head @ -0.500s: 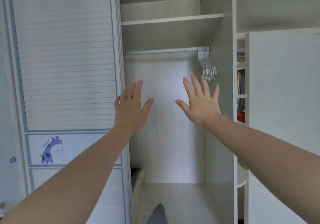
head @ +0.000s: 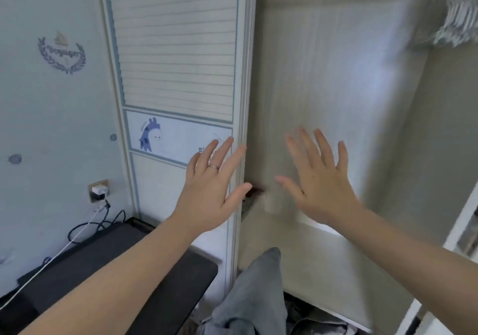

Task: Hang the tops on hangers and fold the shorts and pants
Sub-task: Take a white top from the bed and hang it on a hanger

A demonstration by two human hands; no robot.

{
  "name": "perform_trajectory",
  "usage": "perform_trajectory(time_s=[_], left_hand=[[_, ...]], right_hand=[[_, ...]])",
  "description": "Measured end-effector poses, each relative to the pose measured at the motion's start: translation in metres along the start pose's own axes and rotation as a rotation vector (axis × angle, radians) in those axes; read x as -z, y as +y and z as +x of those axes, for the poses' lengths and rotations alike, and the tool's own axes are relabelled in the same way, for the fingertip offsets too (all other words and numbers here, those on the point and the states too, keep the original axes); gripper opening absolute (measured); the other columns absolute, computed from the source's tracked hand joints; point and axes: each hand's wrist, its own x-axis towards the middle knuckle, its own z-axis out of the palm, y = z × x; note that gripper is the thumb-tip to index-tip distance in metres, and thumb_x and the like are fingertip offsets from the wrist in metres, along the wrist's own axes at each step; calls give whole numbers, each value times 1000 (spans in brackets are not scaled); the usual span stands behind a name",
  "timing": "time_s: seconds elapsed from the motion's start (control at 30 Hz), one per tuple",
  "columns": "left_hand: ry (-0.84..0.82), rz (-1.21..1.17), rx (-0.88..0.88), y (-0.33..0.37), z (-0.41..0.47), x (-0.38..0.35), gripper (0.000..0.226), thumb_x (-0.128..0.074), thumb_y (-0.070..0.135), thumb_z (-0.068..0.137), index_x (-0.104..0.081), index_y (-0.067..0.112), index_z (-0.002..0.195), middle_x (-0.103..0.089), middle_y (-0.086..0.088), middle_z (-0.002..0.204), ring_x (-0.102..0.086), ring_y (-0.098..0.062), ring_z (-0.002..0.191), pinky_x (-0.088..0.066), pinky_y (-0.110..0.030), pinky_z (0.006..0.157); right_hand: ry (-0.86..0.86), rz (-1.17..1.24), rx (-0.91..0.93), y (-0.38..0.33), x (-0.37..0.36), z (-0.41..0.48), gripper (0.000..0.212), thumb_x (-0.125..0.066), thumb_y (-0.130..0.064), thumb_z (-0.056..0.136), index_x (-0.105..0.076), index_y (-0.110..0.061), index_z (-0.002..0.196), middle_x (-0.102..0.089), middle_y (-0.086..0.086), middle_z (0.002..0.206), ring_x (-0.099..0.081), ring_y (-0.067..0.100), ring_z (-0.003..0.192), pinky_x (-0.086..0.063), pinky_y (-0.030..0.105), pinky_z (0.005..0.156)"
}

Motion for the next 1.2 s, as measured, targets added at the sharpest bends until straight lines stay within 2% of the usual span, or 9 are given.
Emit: perform_trajectory(time_s=[0.1,0.2,0.33,0.4,0.5,0.67,0.87,1.07,1.2], left_hand=[[-52,101,124,-2,-30,-6,69,-25,62,99,-21,28,160,-13,1,168,-8,-27,154,-14,-53,121],[-91,179,280,0,-71,-3,69,-25,63,99,-23,29,159,-14,1,168,-9,-29,154,-14,-57,120],[-165,339,497,8,-135,14,69,-22,65,99,-22,32,159,-14,2,168,-11,-30,154,-14,-55,121],[-202,408,604,19,-170,28,69,-21,66,99,-21,31,159,-15,1,168,-11,-30,154,-14,-54,121],[-236,477,779,48,-223,48,69,-23,65,99,-19,31,159,-15,1,168,-11,-31,153,-13,-55,121],[-256,596,1082,117,-308,75,70,-23,65,97,-18,33,159,-13,3,168,-9,-30,154,-13,-56,122],[-182,693,1453,219,-405,95,68,-22,67,96,-13,38,157,-16,1,167,-9,-30,154,-12,-55,122],[-135,721,1797,327,-495,98,73,-11,73,94,-9,38,158,-12,3,168,-5,-27,154,-10,-52,122],[-49,727,1993,397,-552,90,72,-14,72,94,-9,39,158,-8,6,168,-3,-26,155,-9,-50,123]], right_hand=[[-33,120,114,-13,-25,6,79,-11,-74,92,5,-35,158,5,-4,169,2,28,154,0,62,118],[-46,223,253,-34,-46,8,78,-7,-75,93,6,-34,159,5,-5,169,3,26,155,0,62,118],[-105,350,452,-73,-73,-8,78,-6,-75,93,5,-35,159,5,-7,169,5,25,155,-1,62,120],[-147,407,574,-96,-81,-22,79,-4,-76,92,4,-34,159,3,-5,169,3,25,155,-1,62,120],[-200,504,738,-129,-84,-48,80,-10,-74,93,-3,-30,159,-4,-1,169,-3,30,155,-5,65,118],[-242,640,1000,-183,-78,-104,80,-17,-71,94,-5,-26,160,-4,1,169,-5,33,154,-9,68,116],[-305,757,1319,-241,-53,-199,79,-20,-69,95,-7,-25,160,-9,3,168,-8,34,153,-11,69,115],[-375,738,1647,-286,-26,-315,79,-10,-72,94,-1,-29,159,-1,0,169,1,30,154,-6,67,117],[-382,707,1828,-317,-4,-391,80,-3,-74,91,9,-32,158,7,-4,168,7,27,154,-2,64,118]])
